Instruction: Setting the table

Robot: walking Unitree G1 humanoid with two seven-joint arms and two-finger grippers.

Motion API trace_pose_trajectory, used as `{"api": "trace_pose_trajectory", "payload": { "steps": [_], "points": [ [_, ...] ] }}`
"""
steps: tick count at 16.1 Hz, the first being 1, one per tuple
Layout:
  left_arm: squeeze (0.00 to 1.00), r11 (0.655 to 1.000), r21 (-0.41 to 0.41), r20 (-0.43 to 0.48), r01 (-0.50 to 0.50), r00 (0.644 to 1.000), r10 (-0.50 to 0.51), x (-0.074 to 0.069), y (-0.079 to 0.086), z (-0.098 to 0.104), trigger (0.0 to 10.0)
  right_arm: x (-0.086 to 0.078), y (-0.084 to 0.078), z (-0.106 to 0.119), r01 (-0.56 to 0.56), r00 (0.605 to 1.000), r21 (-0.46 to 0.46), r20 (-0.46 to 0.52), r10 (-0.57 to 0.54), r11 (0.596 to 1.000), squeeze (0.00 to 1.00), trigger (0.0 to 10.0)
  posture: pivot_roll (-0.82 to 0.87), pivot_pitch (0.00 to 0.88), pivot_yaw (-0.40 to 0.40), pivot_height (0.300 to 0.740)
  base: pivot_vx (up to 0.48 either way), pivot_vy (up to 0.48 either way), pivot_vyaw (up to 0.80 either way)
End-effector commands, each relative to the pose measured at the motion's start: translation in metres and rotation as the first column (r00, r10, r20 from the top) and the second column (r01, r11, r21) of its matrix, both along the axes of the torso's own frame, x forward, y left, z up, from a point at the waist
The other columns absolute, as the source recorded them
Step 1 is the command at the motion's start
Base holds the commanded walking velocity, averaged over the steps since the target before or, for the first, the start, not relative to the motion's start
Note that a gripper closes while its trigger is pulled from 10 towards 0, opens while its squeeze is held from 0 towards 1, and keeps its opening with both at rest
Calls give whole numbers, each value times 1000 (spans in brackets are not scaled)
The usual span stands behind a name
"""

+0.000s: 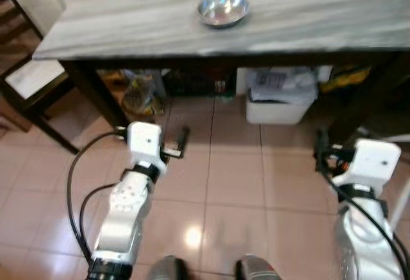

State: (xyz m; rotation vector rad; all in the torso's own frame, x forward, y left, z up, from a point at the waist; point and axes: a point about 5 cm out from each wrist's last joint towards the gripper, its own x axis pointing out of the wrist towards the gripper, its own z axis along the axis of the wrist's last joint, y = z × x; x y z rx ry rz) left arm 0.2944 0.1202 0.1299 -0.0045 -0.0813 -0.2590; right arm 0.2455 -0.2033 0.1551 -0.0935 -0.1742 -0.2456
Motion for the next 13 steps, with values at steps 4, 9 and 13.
{"api": "trace_pose_trajectory", "payload": {
  "steps": [4,9,13],
  "points": [
    [0,1000,5,-19,-25,1000,25,2,6,-5,10000,-1,3,0,-23,1000,14,-5,23,1000,0,10000,-301,219,82,740,0,-364,-225],
    [0,1000,5,-18,-27,999,27,3,5,-5,10000,0,2,1,-29,1000,7,-7,29,1000,0,10000,-304,217,79,740,0,-364,-279],
    [0,1000,2,-12,-22,1000,22,5,2,-4,10000,0,2,2,-29,1000,3,-6,29,1000,0,10000,-311,219,82,740,0,-362,0]
  ]
}}
